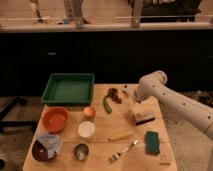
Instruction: Wipe red bowl with brush
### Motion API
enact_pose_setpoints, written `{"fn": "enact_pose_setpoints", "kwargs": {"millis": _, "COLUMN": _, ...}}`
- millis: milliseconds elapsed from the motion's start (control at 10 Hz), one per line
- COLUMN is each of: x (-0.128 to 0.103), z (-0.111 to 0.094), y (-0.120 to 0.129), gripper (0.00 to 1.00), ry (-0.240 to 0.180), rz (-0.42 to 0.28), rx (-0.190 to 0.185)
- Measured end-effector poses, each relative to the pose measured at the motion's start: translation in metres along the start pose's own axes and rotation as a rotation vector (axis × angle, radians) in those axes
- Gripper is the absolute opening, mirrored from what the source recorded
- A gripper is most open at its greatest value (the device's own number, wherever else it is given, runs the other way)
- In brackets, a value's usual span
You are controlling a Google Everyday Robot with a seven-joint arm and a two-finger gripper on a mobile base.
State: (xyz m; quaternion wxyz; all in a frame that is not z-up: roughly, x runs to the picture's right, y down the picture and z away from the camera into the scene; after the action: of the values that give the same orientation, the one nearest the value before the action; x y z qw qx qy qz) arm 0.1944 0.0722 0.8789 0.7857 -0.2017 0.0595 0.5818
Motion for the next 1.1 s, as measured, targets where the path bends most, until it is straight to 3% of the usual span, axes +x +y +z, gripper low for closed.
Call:
{"fn": "enact_pose_setpoints", "kwargs": {"millis": 700, "x": -0.002, "z": -0.041, "y": 0.006, "gripper": 0.0, "ry": -0.114, "rz": -0.052, "rx": 0.0}}
{"fn": "enact_pose_setpoints", "kwargs": {"millis": 1100, "x": -0.005, "z": -0.058, "y": 0.022, "gripper": 0.0, "ry": -0.133, "rz": -0.176, "rx": -0.03}}
